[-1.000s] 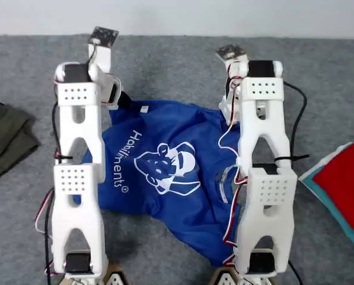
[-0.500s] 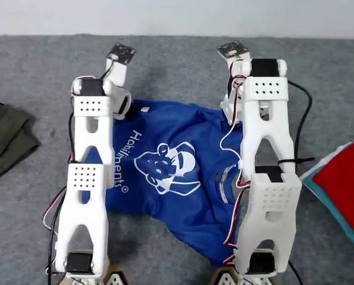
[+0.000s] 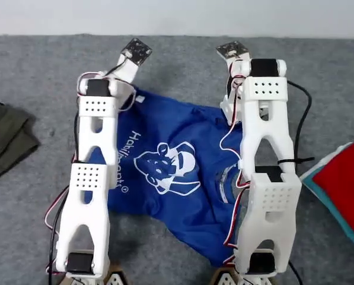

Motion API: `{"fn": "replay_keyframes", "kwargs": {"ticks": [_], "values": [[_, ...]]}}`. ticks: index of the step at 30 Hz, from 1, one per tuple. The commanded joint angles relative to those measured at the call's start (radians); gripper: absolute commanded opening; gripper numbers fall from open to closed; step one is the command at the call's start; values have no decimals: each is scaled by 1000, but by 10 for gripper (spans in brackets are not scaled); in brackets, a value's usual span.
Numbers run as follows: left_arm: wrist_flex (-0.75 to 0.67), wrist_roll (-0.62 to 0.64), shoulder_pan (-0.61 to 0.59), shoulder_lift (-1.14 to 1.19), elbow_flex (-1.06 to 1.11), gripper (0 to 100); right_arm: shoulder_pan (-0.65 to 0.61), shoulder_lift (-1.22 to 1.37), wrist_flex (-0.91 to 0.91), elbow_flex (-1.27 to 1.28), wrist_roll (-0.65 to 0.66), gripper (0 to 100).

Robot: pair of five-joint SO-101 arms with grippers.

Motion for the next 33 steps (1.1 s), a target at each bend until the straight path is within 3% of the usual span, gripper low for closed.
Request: {"fn": "replay_keyframes", "kwargs": {"ticks": [1,12,24,27,30,33], "values": [[-86,-95,-49,-81,-58,20,5,-56,44,38,-8,232],[26,-115,-81,-146,-59,23,-5,74,-206,83,51,234],[103,-110,-84,-138,-59,23,-2,335,-275,-249,150,229],[103,-110,-86,-138,-59,23,-4,438,-265,-394,152,159],[103,-110,-86,-138,-59,23,-4,513,-265,-506,147,2],[103,-110,-87,-138,-59,23,-2,555,-234,-585,150,21]]}}
